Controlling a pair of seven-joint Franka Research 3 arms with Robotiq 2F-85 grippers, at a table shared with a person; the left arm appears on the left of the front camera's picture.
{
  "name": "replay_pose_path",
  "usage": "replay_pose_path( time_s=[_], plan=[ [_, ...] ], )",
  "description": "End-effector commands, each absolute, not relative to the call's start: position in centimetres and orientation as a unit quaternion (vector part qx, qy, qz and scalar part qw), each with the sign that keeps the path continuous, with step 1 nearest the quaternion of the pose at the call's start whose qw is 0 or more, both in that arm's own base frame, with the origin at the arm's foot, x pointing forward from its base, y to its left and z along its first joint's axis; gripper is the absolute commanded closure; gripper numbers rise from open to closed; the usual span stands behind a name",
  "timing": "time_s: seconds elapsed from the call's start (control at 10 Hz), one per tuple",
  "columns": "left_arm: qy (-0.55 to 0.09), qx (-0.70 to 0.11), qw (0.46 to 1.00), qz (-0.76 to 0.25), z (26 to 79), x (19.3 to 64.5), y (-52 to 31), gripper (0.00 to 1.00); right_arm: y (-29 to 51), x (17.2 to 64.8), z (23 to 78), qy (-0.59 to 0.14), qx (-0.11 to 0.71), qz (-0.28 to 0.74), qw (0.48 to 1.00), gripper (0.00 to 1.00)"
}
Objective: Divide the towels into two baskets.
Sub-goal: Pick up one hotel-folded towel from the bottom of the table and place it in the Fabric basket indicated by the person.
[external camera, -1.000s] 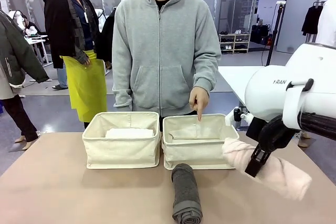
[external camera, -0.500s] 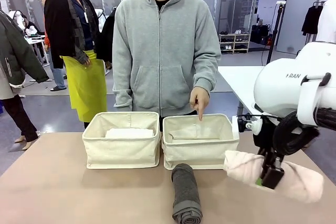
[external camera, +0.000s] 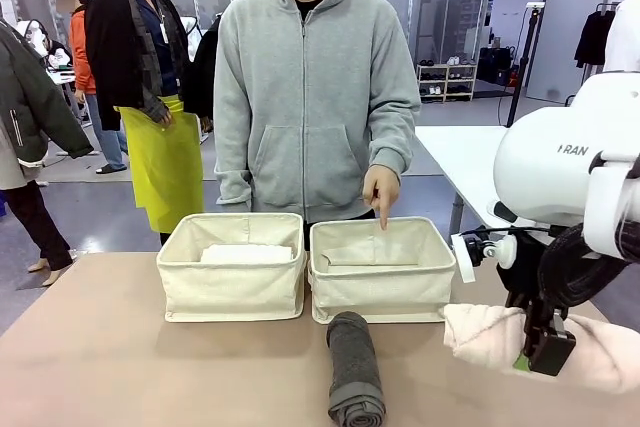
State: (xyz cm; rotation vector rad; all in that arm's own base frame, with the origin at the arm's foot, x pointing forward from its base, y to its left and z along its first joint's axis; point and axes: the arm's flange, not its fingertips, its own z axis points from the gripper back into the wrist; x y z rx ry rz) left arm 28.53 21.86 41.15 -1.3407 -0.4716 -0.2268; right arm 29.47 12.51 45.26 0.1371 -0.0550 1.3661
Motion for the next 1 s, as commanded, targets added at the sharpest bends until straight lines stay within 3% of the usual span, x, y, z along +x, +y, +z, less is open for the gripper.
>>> replay_pose_path(
  time_s=[0.0, 0.1, 0.2, 0.3, 0.5, 0.9],
  plan=[
    [-0.222, -0.616, 0.748, -0.108, 41.5, 28.2, 22.0, 0.00, 12.8, 30.0, 45.1, -0.034, 0.065, 0.621, 0.781, 0.79],
    [-0.222, -0.616, 0.748, -0.108, 41.5, 28.2, 22.0, 0.00, 12.8, 30.0, 45.1, -0.034, 0.065, 0.621, 0.781, 0.79],
    [-0.222, -0.616, 0.748, -0.108, 41.5, 28.2, 22.0, 0.00, 12.4, 29.6, 45.1, -0.026, 0.064, 0.629, 0.774, 0.70],
    [-0.222, -0.616, 0.748, -0.108, 41.5, 28.2, 22.0, 0.00, 13.2, 30.7, 46.2, -0.040, 0.028, 0.648, 0.760, 0.70],
    [-0.222, -0.616, 0.748, -0.108, 41.5, 28.2, 22.0, 0.00, 15.2, 34.0, 48.8, -0.060, -0.034, 0.728, 0.682, 0.70],
    [-0.222, -0.616, 0.748, -0.108, 41.5, 28.2, 22.0, 0.00, 19.2, 40.7, 52.3, -0.070, -0.043, 0.756, 0.650, 0.70]
  ],
)
